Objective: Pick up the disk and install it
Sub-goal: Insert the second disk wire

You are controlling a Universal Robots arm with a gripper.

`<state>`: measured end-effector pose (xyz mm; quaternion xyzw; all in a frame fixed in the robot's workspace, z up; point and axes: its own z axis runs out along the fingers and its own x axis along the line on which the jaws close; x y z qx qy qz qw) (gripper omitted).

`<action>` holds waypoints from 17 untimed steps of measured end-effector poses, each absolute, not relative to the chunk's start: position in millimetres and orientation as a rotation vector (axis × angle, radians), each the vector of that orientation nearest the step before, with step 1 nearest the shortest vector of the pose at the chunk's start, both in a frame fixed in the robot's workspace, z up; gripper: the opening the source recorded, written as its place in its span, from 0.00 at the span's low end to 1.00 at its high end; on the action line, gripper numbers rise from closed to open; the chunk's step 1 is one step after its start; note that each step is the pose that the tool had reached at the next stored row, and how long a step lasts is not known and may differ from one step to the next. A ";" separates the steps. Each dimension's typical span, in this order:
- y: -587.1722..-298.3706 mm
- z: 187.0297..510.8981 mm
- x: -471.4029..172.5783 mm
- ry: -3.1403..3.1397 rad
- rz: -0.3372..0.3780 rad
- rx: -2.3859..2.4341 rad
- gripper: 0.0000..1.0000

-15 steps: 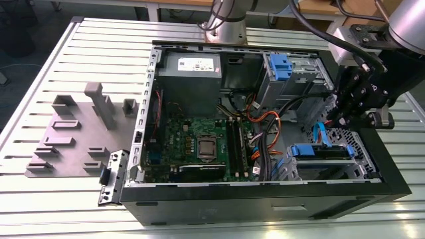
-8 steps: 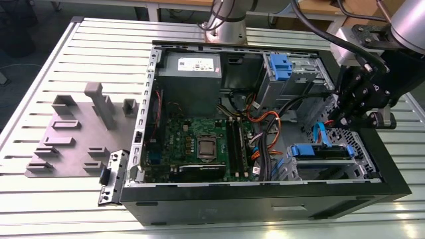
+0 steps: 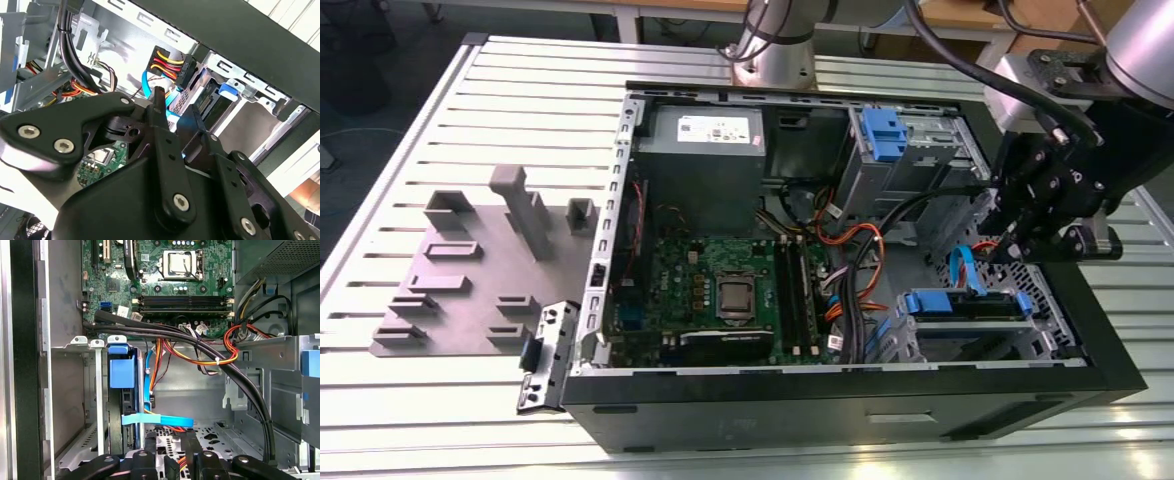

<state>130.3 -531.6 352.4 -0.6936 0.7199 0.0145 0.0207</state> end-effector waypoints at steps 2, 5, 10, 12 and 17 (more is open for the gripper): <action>-531.6 352.4 130.4 2.232 0.045 -2.151 0.37; -531.7 352.2 132.7 2.232 0.045 -2.151 0.37; -531.6 351.4 139.3 2.235 0.045 -2.153 0.37; -531.6 351.0 142.7 2.237 0.046 -2.155 0.37; -531.6 350.2 150.8 2.241 0.046 -2.159 0.37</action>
